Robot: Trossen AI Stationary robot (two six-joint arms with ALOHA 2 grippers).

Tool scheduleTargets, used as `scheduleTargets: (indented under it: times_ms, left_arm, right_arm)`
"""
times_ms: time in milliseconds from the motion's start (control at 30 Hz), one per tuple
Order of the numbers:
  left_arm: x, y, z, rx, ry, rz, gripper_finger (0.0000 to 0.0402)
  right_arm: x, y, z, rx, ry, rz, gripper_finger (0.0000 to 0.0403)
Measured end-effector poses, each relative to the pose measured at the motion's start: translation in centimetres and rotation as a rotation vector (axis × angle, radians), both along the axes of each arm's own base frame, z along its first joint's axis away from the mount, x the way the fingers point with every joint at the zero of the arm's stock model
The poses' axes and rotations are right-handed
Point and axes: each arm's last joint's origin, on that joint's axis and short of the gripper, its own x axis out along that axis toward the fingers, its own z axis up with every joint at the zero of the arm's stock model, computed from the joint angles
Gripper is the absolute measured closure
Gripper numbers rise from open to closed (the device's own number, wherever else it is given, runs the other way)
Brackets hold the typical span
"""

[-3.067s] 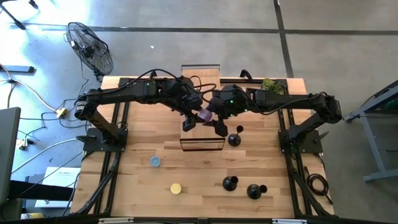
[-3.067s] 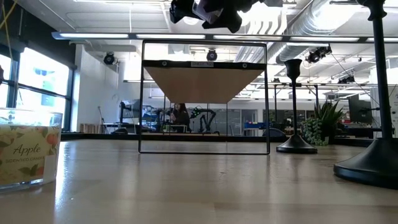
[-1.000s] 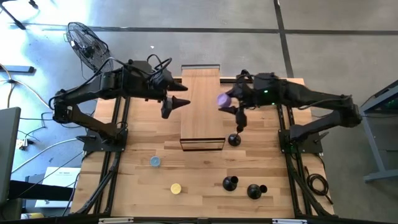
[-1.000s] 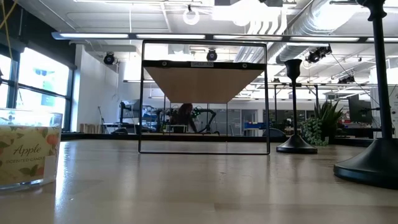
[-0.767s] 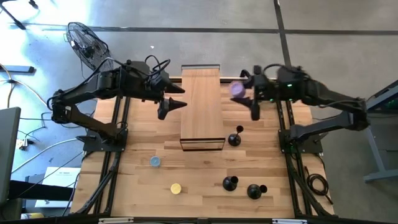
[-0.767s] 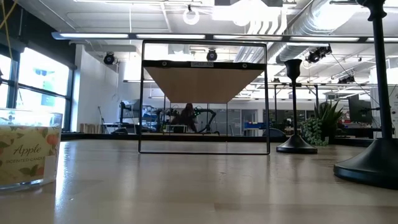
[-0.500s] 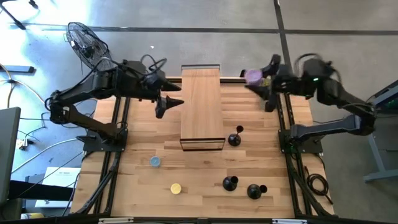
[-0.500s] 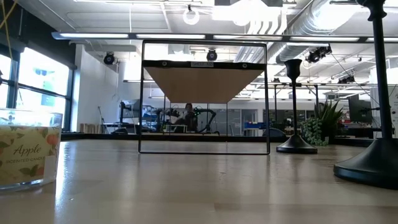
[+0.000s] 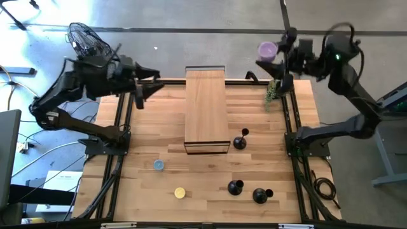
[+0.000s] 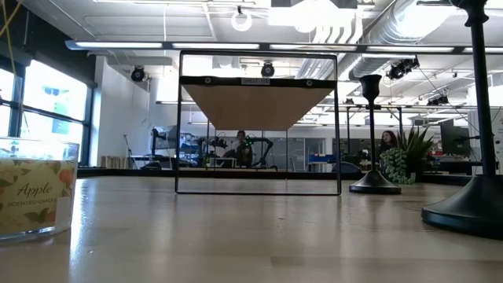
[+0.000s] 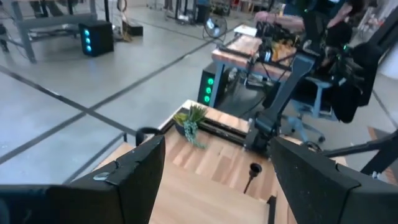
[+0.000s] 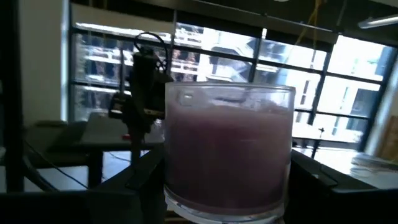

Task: Pick & Place candle stick holders
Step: Put the purple scented candle on the shelf

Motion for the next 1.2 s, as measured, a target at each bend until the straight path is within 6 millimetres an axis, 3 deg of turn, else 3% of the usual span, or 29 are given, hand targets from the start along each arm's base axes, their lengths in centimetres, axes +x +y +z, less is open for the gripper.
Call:
scheduleTargets:
  times_ms: [233, 433, 600, 800, 1033, 1200]
  left_arm:
    - [-1.7, -0.2, 0.2, -0.018, -0.015, 0.003, 0.0115]
    - [-2.1, -0.3, -0.5, -0.087, 0.034, 0.015, 0.0115]
    - [-2.2, -0.3, -0.7, -0.096, 0.047, 0.017, 0.0115]
    - [-2.2, -0.3, -0.7, -0.095, 0.046, 0.017, 0.0115]
    - [-2.2, -0.2, -0.7, -0.06, 0.057, 0.046, 0.0115]
    - [-2.2, -0.2, -0.7, -0.031, 0.069, 0.041, 0.0115]
  right_arm:
    - [3.3, -3.4, 2.9, 0.013, -0.022, 0.145, 0.0187]
    - [5.7, -5.9, 4.7, 0.051, -0.107, 0.428, 0.0187]
    - [6.9, -8.1, 5.1, 0.038, -0.13, 0.411, 0.0187]
    - [8.7, -11.7, 3.2, 0.06, -0.105, 0.324, 0.0187]
    - [11.6, -15.6, -1.6, 0.163, -0.01, 0.29, 0.0187]
    - [12.9, -17.1, -4.9, 0.212, -0.01, 0.363, 0.0187]
